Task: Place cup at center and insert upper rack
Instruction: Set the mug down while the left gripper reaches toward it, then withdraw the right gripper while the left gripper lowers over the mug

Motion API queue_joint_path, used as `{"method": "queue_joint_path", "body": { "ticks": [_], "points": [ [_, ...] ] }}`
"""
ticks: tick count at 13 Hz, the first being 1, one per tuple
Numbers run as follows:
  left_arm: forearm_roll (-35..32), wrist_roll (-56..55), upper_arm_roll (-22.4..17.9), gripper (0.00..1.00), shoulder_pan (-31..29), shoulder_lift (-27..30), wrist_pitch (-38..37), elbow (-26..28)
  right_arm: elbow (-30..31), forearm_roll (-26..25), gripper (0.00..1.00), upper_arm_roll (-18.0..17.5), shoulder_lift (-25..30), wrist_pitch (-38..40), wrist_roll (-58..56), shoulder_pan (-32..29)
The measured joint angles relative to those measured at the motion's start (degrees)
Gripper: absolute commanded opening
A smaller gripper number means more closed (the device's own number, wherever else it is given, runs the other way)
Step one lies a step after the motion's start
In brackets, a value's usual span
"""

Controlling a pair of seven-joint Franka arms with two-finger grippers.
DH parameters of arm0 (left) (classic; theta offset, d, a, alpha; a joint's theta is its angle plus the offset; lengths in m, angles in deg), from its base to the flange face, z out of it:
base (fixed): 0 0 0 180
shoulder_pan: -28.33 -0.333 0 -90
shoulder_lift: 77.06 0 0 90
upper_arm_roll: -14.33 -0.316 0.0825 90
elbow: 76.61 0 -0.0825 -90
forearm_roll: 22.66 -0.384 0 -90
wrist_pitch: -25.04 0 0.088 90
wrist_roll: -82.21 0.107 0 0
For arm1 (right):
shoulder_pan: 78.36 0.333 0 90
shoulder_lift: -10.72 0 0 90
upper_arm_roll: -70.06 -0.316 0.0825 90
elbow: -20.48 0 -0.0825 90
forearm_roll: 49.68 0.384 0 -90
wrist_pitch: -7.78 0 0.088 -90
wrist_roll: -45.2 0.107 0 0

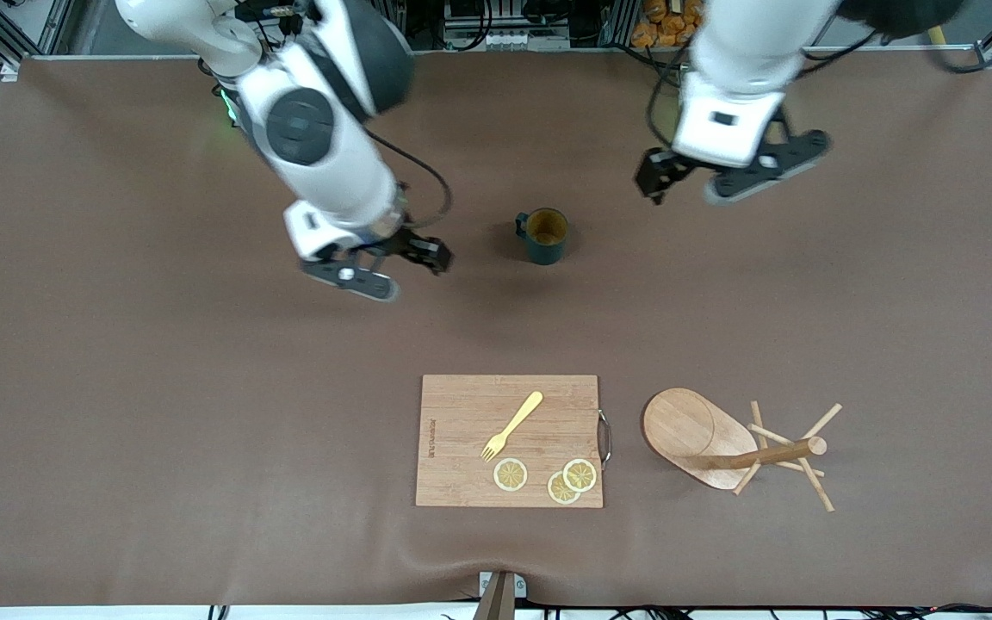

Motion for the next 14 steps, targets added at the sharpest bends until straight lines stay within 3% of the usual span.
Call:
{"method": "queue_joint_path", "body": {
  "ticks": [4, 9, 12, 14],
  "points": [
    [-9.86, -18.0, 0.25, 1.0, 11.71, -8.64, 0.5, -1.59, 6.79, -1.82, 1.0, 0.09, 9.6, 1.39, -13.98, -6.2],
    [-21.45, -41.03, -0.23, 1.0, 25.83, -24.02, 0.82, -6.99, 12.57, -4.99, 1.0, 0.15, 19.67, 4.61, -28.43, -15.39],
    [-24.56, -54.39, -1.49, 1.0, 33.58, -31.9, 0.83, -8.52, 13.29, -6.78, 1.0, 0.12, 23.19, 7.96, -32.37, -19.8],
    [-24.74, -59.86, -4.37, 1.0, 38.65, -34.85, 0.75, -8.8, 13.49, -6.81, 1.0, 0.16, 24.69, 10.08, -33.47, -22.16]
  ]
}}
